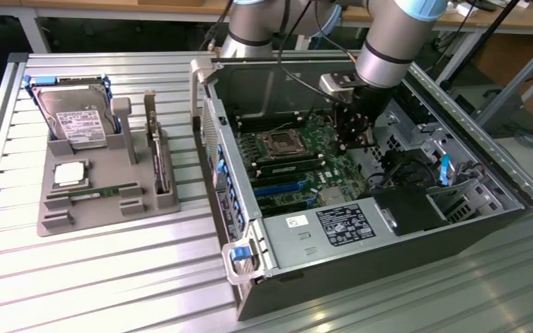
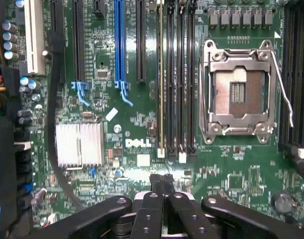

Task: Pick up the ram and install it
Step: 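Press down the ram until it locks into place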

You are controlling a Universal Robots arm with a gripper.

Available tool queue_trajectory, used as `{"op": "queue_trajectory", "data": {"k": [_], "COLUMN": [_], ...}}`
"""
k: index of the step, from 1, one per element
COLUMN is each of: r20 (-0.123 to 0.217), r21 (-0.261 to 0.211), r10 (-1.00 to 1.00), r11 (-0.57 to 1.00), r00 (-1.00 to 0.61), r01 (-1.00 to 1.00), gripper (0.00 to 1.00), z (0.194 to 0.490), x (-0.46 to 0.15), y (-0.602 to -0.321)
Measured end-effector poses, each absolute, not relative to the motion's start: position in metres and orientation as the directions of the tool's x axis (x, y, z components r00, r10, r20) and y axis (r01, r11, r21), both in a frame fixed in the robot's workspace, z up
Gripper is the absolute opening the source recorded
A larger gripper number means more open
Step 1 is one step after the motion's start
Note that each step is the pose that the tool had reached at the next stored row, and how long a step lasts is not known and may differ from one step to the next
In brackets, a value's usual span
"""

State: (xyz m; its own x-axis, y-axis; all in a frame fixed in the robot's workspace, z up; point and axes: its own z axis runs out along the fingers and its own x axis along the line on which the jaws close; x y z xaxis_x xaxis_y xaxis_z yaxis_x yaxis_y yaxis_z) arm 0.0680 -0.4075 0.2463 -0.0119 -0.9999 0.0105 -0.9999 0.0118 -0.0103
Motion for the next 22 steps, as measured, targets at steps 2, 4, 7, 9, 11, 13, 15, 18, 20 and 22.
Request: {"op": "queue_trajectory", "data": {"k": [2,4,7,9,11,13,15,18,20,22], "r20": [0.011,0.009,0.006,0.004,0.002,0.003,0.003,0.003,0.003,0.003], "r21": [-0.010,-0.010,-0.010,-0.010,-0.010,-0.010,-0.010,-0.010,-0.010,-0.010], "r10": [-1.000,-1.000,-1.000,-1.000,-1.000,-1.000,-1.000,-1.000,-1.000,-1.000], "r11": [0.012,0.012,0.012,0.012,0.012,0.012,0.012,0.012,0.012,0.012], "r00": [-0.012,-0.012,-0.012,-0.012,-0.012,-0.012,-0.012,-0.012,-0.012,-0.012], "r01": [-1.000,-1.000,-1.000,-1.000,-1.000,-1.000,-1.000,-1.000,-1.000,-1.000], "gripper": [0.10,0.10,0.10,0.10,0.10,0.10,0.10,0.10,0.10,0.10], "z": [0.254,0.267,0.279,0.281,0.285,0.285,0.285,0.285,0.285,0.285], "x": [0.072,0.073,0.073,0.073,0.073,0.073,0.073,0.073,0.073,0.073], "y": [-0.407,-0.407,-0.407,-0.407,-0.407,-0.407,-0.407,-0.407,-0.407,-0.407]}}
